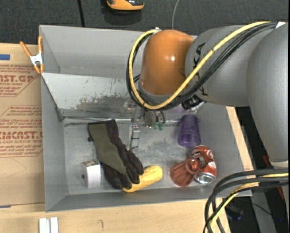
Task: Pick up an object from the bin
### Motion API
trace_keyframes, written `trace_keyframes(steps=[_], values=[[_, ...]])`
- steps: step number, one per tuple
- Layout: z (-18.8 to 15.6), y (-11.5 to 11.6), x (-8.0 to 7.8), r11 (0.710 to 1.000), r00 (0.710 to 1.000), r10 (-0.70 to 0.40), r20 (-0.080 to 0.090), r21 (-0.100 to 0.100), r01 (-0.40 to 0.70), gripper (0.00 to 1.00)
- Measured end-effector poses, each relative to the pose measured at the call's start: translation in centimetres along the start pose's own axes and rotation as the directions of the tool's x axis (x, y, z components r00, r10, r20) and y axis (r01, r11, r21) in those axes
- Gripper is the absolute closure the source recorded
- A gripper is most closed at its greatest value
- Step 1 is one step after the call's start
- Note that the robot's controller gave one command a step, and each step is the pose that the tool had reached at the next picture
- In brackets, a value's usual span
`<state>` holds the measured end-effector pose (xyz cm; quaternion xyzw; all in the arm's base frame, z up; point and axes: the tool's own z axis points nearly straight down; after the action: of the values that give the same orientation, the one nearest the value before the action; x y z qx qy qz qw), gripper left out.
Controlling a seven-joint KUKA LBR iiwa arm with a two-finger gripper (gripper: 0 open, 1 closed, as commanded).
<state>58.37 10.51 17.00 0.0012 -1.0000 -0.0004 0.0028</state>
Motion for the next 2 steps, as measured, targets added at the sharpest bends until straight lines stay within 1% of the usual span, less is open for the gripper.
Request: trace_keyframes(steps=[1, 2], values=[[-0.5, 0.0, -0.1, 1.0, 1.0, 0.001, 0.007, -0.001, -0.001, 0.0], [-5.3, 0.1, 2.6, 1.0, 1.0, -0.011, -0.001, 0.001, 0.011, 0.0]])
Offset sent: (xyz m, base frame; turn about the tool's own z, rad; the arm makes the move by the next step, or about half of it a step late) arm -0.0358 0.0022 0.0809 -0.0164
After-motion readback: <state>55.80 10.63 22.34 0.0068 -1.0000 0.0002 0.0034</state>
